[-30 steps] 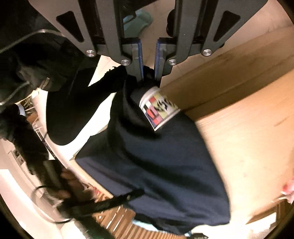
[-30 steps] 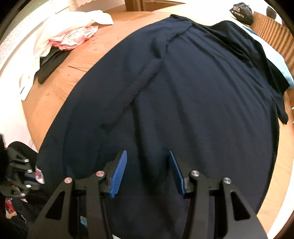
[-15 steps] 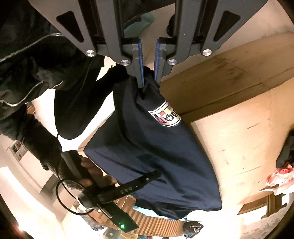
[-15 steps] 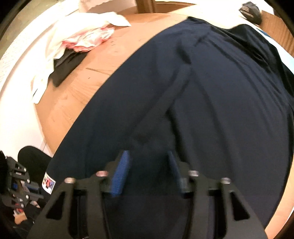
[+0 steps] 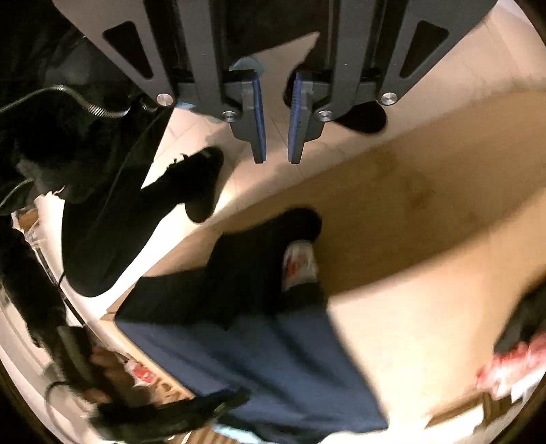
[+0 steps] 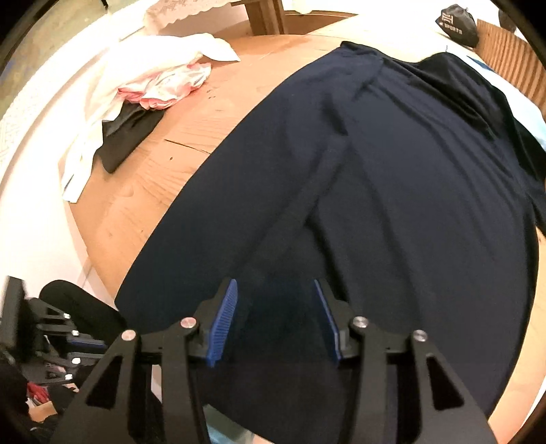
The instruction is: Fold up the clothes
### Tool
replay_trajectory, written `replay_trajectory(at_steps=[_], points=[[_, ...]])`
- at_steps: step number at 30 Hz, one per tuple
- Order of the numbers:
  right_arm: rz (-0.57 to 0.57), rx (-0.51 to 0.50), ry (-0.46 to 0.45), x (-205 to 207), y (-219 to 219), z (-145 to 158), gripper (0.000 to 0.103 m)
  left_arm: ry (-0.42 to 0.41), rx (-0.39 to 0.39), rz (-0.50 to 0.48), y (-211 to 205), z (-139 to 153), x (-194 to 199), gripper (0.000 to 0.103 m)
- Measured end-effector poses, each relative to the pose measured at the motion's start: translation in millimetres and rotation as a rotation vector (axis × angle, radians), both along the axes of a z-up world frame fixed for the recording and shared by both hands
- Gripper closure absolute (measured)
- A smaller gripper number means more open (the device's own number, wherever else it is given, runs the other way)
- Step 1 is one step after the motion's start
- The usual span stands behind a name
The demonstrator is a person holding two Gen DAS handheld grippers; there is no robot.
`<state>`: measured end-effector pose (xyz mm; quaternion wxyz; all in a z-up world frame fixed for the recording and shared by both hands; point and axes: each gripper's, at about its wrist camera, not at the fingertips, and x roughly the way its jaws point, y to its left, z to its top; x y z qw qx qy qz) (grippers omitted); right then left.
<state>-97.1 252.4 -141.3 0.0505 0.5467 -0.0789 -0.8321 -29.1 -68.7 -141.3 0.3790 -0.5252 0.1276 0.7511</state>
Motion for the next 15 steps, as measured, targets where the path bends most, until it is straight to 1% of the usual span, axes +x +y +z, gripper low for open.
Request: replay_trajectory(at_steps=[1,3,5,6,7,8,10,12,15], points=[[-0.008,-0.010,-0.013,-5,-2,-4,0.058,0.035,0.005,-0.014,4,10,-3,0.087],[-0.021,-0.038,-0.038,-10,-3,-11,0.058,0.098,0.016,-0.048,11,26,-13,0.087],[-0.032,-0.058,-0.035,-8,1,-11,0.058,0.138,0.005,-0.086,23,32,-24,0.083],[-0.038,-0.067,-0.032,-6,4,-10,0.060,0.156,-0.003,-0.105,30,34,-30,0.082],[-0.028,-0.072,-0.031,-4,4,-10,0.075,0.175,-0.010,-0.124,36,36,-36,0.082],[-0.016,-0.076,-0.032,-3,3,-10,0.095,0.193,-0.018,-0.144,43,38,-42,0.082],[0.007,-0.075,-0.031,0,1,-10,0.098,0.182,-0.033,-0.166,53,31,-51,0.082],[0.021,-0.046,-0.025,2,-1,-9,0.099,0.179,-0.053,-0.180,58,25,-54,0.082],[-0.048,0.058,-0.005,9,13,-4,0.099,0.172,-0.067,-0.187,57,22,-54,0.081]])
